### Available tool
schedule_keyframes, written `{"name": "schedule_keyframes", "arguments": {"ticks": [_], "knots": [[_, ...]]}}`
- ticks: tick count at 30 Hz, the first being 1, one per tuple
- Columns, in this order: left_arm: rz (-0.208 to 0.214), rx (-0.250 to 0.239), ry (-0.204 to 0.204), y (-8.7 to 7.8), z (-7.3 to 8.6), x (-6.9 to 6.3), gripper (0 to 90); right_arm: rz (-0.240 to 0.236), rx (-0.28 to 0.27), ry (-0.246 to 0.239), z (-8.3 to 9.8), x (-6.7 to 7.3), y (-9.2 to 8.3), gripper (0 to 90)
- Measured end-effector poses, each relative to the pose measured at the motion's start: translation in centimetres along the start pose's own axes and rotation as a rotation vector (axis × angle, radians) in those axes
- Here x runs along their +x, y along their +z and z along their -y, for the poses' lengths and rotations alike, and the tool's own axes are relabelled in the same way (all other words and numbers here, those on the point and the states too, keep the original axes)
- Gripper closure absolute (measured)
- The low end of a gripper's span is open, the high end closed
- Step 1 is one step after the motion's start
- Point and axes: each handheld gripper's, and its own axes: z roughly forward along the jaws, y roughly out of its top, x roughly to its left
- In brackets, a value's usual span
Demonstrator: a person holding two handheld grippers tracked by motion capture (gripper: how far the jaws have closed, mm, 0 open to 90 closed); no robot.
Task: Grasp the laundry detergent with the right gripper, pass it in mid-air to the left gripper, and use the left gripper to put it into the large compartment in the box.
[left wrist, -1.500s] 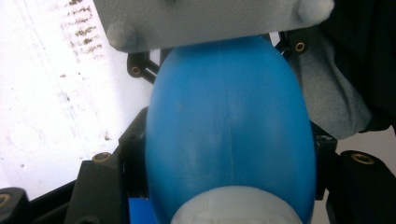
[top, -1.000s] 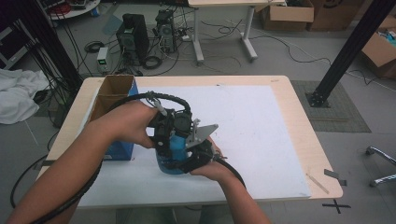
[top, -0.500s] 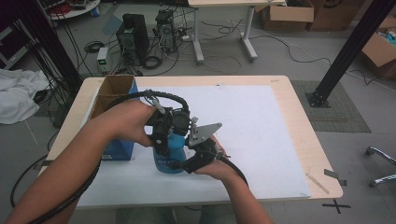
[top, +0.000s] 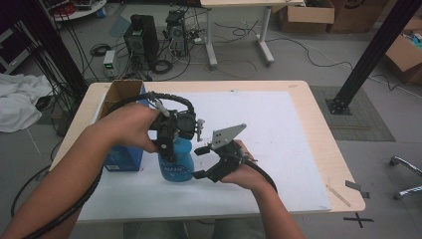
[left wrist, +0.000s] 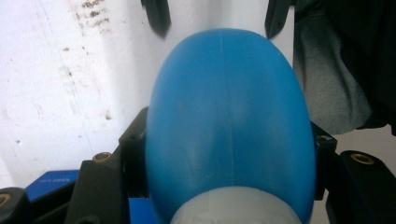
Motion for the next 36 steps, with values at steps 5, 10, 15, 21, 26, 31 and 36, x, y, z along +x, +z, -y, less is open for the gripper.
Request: {"name": "schedule_keyframes", "arguments": {"ticks": [5, 10, 15, 21, 26, 31, 36], "knots": [[0.003, 0.003, -0.013, -0.3, 0.3, 0.3, 38.2, 0.041, 0.073, -0.009, -0.3, 0.3, -1.4, 15.6], [0.007, 0.009, -0.034, -0.8, 0.5, 0.6, 38.2, 0.045, 0.261, 0.043, -0.9, 0.0, -2.4, 14.7], [0.002, 0.012, -0.055, -1.5, 0.5, 1.0, 38.1, 0.048, 0.396, 0.087, -1.4, -0.4, -3.0, 14.9], [-0.002, 0.011, -0.077, -2.6, 0.6, 1.2, 38.1, 0.039, 0.492, 0.077, -2.3, 0.0, -4.4, 14.7], [-0.001, 0.032, -0.102, -3.5, 0.6, 1.5, 38.1, 0.043, 0.611, 0.073, -2.5, 0.2, -4.9, 15.2], [0.004, 0.035, -0.180, -4.9, 0.8, 2.2, 38.1, 0.039, 0.665, 0.065, -3.0, 0.2, -5.7, 15.5], [0.024, 0.052, -0.289, -6.4, 1.5, 3.0, 38.0, 0.065, 0.711, 0.048, -3.6, -0.1, -6.7, 15.4]]}}
